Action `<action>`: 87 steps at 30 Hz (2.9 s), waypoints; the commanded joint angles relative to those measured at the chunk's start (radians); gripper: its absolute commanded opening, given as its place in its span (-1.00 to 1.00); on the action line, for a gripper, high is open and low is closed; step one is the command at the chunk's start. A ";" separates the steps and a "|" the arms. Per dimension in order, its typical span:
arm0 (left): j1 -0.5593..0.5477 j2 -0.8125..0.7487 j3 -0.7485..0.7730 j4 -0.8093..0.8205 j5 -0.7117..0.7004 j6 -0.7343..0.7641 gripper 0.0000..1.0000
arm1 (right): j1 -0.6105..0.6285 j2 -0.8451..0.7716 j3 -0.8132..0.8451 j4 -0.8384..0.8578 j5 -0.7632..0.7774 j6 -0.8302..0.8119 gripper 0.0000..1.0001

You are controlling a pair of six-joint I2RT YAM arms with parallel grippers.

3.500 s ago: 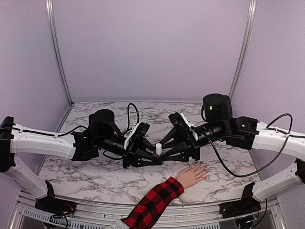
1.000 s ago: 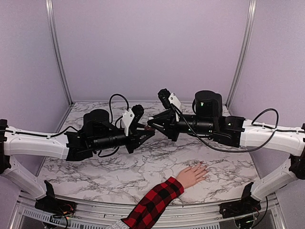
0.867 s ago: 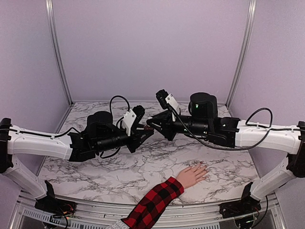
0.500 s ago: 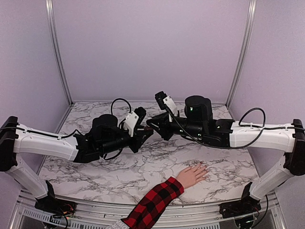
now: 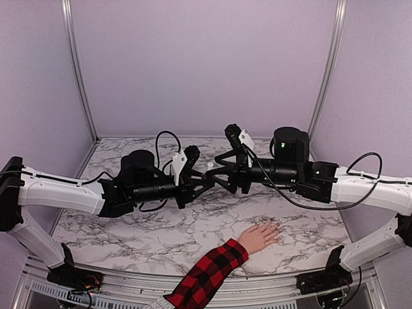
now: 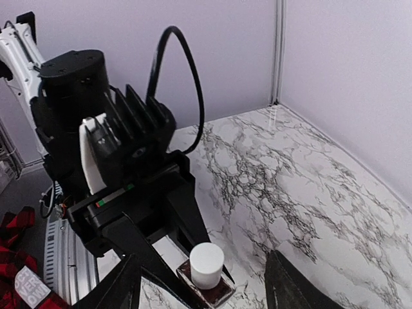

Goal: Paint the nails
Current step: Screw the nail polish bottle cap onto the nail polish bottle.

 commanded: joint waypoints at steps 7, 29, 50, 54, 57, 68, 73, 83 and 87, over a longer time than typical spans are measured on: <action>-0.004 -0.041 0.006 -0.002 0.574 0.061 -1.00 | -0.009 -0.120 0.030 -0.195 -0.468 -0.270 0.20; -0.046 0.018 0.092 -0.062 0.807 0.034 -1.00 | 0.054 -0.059 0.112 -0.292 -0.671 -0.357 -0.22; -0.012 -0.081 0.051 -0.084 0.564 0.081 -1.00 | 0.058 -0.044 0.094 -0.313 -0.600 -0.332 -0.96; -0.008 -0.115 0.043 -0.085 0.460 0.089 -1.00 | 0.056 -0.037 0.089 -0.315 -0.548 -0.320 -1.00; -0.006 -0.129 0.040 -0.083 0.382 0.084 -1.00 | 0.056 -0.033 0.082 -0.309 -0.516 -0.313 -1.00; -0.007 -0.134 0.045 -0.066 0.096 0.048 -1.00 | 0.054 0.031 0.065 -0.219 -0.248 -0.170 -1.00; -0.007 -0.110 0.041 -0.033 -0.024 0.024 -1.00 | 0.054 0.043 0.056 -0.149 -0.090 -0.074 -1.00; -0.008 -0.041 0.068 -0.012 -0.276 -0.002 -1.00 | 0.055 0.111 0.044 -0.120 0.146 0.038 -1.00; -0.009 -0.012 0.077 -0.010 -0.293 -0.005 -1.00 | 0.055 0.119 0.035 -0.110 0.194 0.051 -0.97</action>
